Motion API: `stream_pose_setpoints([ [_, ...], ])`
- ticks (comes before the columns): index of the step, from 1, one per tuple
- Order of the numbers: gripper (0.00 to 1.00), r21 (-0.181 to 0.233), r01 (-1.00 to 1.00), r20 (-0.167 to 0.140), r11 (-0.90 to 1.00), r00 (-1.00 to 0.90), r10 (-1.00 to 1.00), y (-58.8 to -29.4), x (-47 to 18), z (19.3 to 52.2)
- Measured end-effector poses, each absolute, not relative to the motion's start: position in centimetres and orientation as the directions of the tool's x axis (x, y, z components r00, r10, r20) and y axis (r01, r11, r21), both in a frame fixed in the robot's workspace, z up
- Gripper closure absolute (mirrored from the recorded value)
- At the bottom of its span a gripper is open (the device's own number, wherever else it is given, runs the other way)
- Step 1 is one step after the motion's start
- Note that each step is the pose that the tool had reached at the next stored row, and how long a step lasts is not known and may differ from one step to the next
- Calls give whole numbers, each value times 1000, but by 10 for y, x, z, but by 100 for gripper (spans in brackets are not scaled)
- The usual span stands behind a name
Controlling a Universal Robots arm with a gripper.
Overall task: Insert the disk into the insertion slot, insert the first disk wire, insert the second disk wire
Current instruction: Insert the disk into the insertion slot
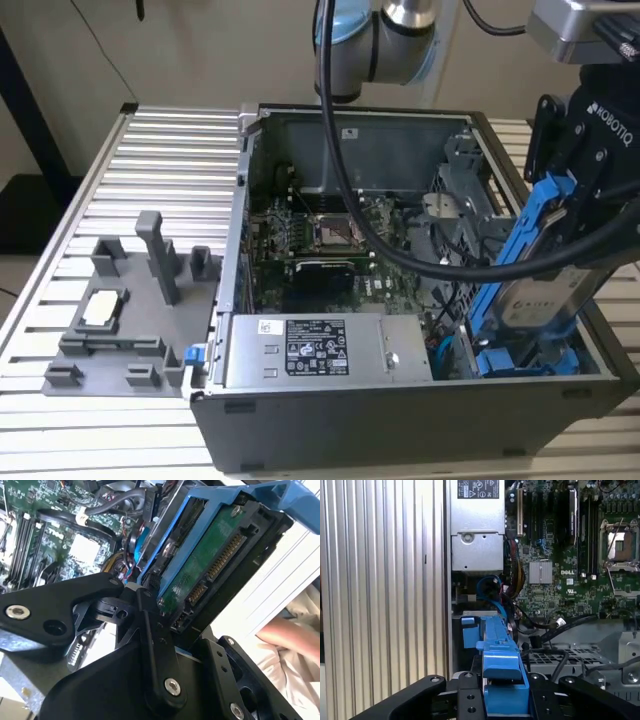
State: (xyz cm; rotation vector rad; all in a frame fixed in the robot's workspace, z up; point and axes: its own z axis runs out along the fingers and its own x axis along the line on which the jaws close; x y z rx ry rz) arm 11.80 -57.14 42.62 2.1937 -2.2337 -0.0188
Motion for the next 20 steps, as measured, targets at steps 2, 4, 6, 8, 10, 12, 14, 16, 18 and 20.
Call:
stream_pose_setpoints([
  [2,67,16,-1000,-1,18,-18,-1000,-571,118,425],
  [4,67,16,-1000,-1,18,-18,-1000,-570,118,423],
  [6,67,16,-1000,-1,18,-18,-1000,-569,118,422],
  [8,67,16,-1000,-1,18,-18,-1000,-569,118,421],
  [10,67,16,-1000,-1,18,-18,-1000,-569,119,420],
  [12,67,16,-1000,-1,18,-18,-1000,-568,120,419],
  [14,67,16,-1000,-1,18,-18,-1000,-568,122,417],
  [16,67,16,-1000,-1,18,-18,-1000,-568,123,416],
  [18,67,16,-1000,-1,18,-18,-1000,-568,123,413],
  [20,67,16,-1000,-1,18,-18,-1000,-568,123,411],
])
